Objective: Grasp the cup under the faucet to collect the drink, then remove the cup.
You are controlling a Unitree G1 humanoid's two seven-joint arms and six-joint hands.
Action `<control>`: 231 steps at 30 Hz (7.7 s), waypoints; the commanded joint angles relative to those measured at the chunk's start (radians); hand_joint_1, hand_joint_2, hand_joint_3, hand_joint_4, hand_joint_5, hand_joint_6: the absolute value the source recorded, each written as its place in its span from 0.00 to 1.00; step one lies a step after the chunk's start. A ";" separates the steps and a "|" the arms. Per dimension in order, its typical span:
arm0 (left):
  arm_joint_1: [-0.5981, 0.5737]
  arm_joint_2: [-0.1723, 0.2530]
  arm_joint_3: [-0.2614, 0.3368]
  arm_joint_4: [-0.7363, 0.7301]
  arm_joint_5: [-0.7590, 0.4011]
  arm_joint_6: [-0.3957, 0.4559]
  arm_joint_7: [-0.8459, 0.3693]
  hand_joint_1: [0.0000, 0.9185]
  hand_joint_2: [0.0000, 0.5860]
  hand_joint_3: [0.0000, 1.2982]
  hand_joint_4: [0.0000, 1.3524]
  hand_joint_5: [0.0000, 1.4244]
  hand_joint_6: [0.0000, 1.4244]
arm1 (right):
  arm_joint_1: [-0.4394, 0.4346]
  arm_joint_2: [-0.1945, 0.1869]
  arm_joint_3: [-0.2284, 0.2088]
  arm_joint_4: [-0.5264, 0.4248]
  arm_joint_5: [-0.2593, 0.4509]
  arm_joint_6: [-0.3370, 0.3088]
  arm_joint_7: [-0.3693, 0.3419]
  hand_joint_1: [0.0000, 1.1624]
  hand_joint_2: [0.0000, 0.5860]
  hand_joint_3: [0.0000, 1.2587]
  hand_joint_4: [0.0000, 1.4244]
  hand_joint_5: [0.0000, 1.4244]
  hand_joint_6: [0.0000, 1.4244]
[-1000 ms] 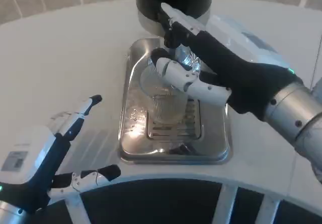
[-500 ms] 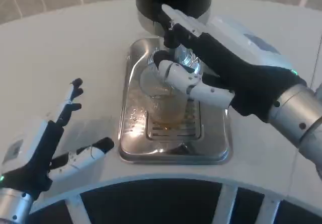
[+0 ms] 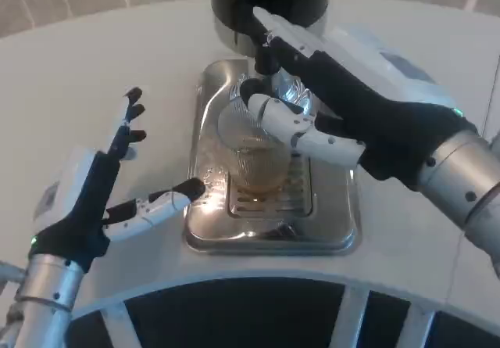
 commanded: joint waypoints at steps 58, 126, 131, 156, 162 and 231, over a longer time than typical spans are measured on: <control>-0.162 -0.058 -0.080 0.227 0.020 -0.048 -0.008 0.36 0.08 0.00 0.00 0.14 0.20 | 0.141 0.047 -0.082 -0.133 -0.086 -0.058 -0.026 0.08 0.93 0.00 0.00 0.00 0.00; -0.327 -0.096 -0.113 0.429 -0.020 -0.197 -0.115 0.37 0.09 0.00 0.00 0.17 0.21 | 0.816 0.676 -0.543 -0.334 -0.328 -0.731 0.381 0.12 0.97 0.00 0.00 0.00 0.00; -0.343 -0.093 -0.113 0.460 -0.024 -0.227 -0.143 0.38 0.09 0.00 0.00 0.17 0.21 | 0.838 0.687 -0.531 -0.334 -0.335 -0.734 0.371 0.12 0.97 0.00 0.00 0.00 0.00; -0.421 -0.115 -0.131 0.556 -0.041 -0.238 -0.207 0.38 0.09 0.00 0.00 0.18 0.24 | 0.833 0.674 -0.486 -0.334 -0.381 -0.675 0.363 0.15 0.98 0.00 0.00 0.00 0.00; -0.434 -0.123 -0.137 0.572 -0.032 -0.227 -0.196 0.38 0.09 0.00 0.00 0.20 0.28 | 0.840 0.684 -0.484 -0.334 -0.384 -0.682 0.359 0.15 0.98 0.00 0.00 0.00 0.00; -0.420 -0.142 -0.221 0.568 0.031 -0.148 -0.076 0.39 0.12 0.06 0.19 0.38 0.57 | 0.971 0.620 -0.590 -0.334 -0.448 -0.766 0.316 0.20 1.00 0.00 0.00 0.00 0.00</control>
